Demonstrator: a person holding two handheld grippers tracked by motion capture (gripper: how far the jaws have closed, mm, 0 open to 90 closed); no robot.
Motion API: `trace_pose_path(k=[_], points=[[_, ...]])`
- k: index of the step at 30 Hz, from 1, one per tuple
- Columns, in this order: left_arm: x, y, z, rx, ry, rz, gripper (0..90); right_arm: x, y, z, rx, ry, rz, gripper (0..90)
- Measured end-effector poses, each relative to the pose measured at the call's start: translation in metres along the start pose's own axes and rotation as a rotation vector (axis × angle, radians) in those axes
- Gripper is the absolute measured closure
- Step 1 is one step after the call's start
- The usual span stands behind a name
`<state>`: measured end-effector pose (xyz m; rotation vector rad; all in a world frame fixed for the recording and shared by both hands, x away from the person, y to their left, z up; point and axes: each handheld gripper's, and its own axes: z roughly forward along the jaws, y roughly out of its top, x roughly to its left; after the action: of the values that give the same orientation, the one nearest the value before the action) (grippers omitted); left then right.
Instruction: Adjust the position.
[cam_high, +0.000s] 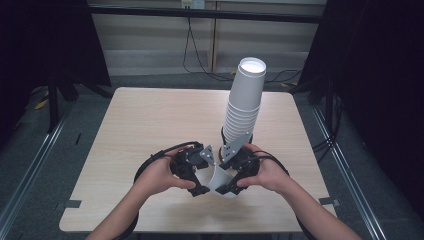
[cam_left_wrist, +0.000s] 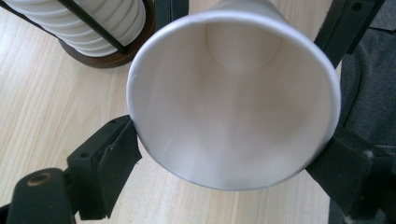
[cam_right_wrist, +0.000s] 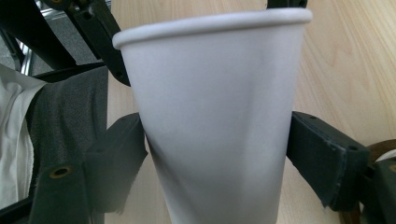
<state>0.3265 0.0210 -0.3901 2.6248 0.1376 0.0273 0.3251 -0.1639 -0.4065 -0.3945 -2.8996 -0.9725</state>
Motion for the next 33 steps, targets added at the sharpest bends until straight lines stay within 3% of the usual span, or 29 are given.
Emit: trace_pose_path(k=[10,18,33], points=[[0.0008,0.0026,-0.0014,-0.011,-0.001,0.001,13.5,-0.0013,-0.0032,0.0024,0.000,-0.001,0.007,19.2],[-0.0005,0.0041,-0.0021,-0.018,0.000,-0.009,13.7,0.0000,-0.0017,0.0038,0.017,-0.003,-0.018,20.5],[0.0016,0.0020,-0.0054,-0.025,0.014,-0.013,14.8,0.0002,-0.0032,0.0070,-0.019,-0.030,-0.038,22.4]])
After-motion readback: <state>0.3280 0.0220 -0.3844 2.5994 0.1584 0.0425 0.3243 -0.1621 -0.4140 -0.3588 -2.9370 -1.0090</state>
